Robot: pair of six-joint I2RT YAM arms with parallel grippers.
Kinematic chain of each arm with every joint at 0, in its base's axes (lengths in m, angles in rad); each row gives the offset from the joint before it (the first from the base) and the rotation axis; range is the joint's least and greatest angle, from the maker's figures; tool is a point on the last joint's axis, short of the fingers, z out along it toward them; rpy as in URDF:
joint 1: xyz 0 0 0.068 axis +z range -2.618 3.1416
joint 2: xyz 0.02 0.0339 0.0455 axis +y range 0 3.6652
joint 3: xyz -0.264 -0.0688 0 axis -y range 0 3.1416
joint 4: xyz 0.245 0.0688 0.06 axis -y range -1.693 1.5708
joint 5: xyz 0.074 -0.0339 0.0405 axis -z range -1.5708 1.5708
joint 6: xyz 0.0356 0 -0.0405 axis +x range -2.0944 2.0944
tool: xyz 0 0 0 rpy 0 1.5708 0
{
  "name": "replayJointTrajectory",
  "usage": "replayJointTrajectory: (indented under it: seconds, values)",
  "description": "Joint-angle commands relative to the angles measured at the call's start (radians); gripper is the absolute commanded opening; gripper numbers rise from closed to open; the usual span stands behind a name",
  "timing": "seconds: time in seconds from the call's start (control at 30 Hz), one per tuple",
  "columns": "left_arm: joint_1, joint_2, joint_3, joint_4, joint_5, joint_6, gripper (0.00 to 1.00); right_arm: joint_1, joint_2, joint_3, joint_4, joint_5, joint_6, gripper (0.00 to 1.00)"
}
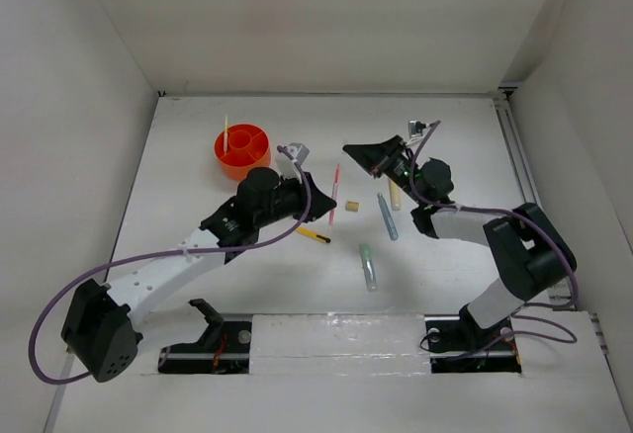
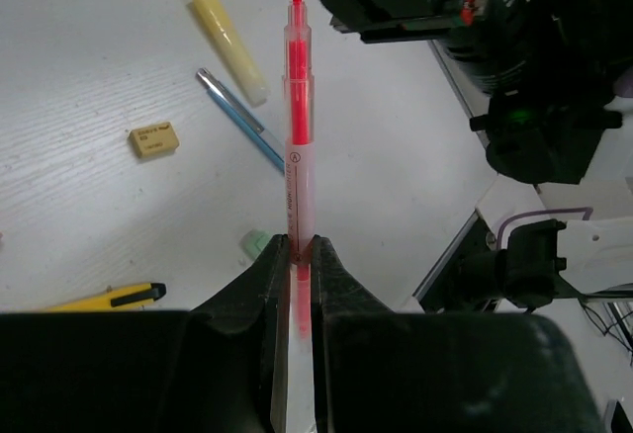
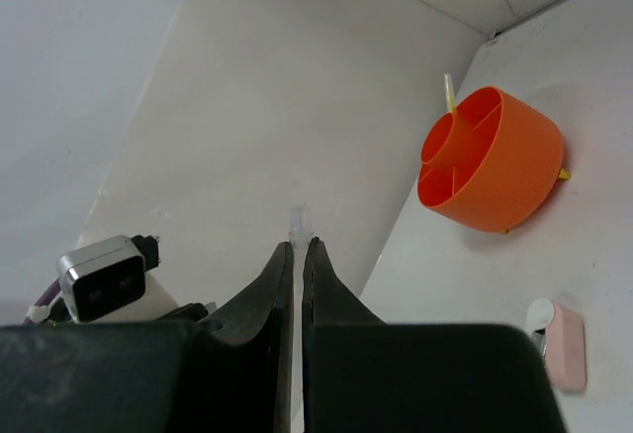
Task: Sort the stationery into containers
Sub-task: Cap the pen
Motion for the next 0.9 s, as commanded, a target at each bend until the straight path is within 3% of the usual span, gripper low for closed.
replayJointTrajectory:
  seconds: [0.0,0.87]
  values:
    - [0.001,-0.020,-0.024,0.141,-0.008,-0.008,0.00,0.005,0.040,0.009,0.270,0.046,0.090,0.00]
    - [0.001,0.032,-0.075,0.202,0.012,-0.018,0.00,0.033,0.050,0.059,0.275,0.054,0.079,0.00]
